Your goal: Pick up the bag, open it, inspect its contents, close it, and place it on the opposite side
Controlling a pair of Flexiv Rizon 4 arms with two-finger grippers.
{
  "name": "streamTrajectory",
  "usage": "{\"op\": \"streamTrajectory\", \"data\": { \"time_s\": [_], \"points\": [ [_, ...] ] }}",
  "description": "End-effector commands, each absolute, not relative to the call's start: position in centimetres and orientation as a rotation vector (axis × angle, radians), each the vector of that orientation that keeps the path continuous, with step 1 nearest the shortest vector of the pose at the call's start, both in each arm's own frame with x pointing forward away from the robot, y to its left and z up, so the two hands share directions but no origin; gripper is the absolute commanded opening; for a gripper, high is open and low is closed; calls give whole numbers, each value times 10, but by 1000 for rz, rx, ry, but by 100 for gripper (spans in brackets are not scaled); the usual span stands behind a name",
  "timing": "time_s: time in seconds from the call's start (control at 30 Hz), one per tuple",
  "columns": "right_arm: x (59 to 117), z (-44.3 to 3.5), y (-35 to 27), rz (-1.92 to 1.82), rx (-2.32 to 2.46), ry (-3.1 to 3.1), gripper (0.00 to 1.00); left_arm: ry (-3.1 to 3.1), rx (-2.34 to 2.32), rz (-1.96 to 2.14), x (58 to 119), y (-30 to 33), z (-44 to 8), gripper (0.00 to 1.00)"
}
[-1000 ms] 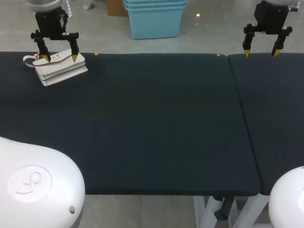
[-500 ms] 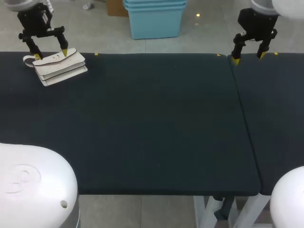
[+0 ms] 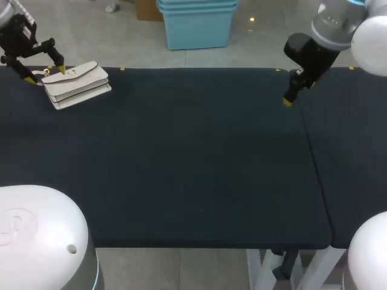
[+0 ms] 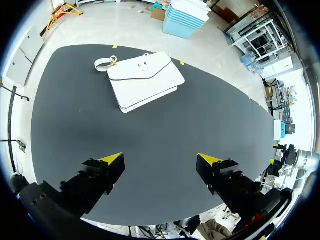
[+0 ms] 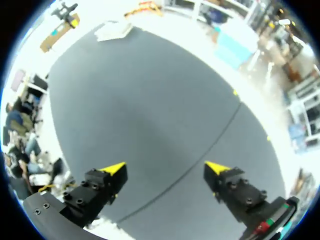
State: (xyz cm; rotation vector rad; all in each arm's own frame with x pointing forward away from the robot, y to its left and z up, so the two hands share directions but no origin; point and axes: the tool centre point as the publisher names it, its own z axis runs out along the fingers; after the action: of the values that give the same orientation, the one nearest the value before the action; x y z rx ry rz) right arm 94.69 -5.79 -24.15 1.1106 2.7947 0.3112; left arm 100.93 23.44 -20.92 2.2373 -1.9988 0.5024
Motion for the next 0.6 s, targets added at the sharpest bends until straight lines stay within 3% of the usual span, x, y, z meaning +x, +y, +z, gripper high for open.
{"op": "streamTrajectory", "data": {
  "time_s": [0.03,0.6],
  "points": [
    [936,-252,-48,705,722,2746,100,-1969,2234,602,1004,245,-211,100],
    [933,-263,-29,729,669,2812,100,-1934,2276,601,1002,256,-215,100]
  ]
}}
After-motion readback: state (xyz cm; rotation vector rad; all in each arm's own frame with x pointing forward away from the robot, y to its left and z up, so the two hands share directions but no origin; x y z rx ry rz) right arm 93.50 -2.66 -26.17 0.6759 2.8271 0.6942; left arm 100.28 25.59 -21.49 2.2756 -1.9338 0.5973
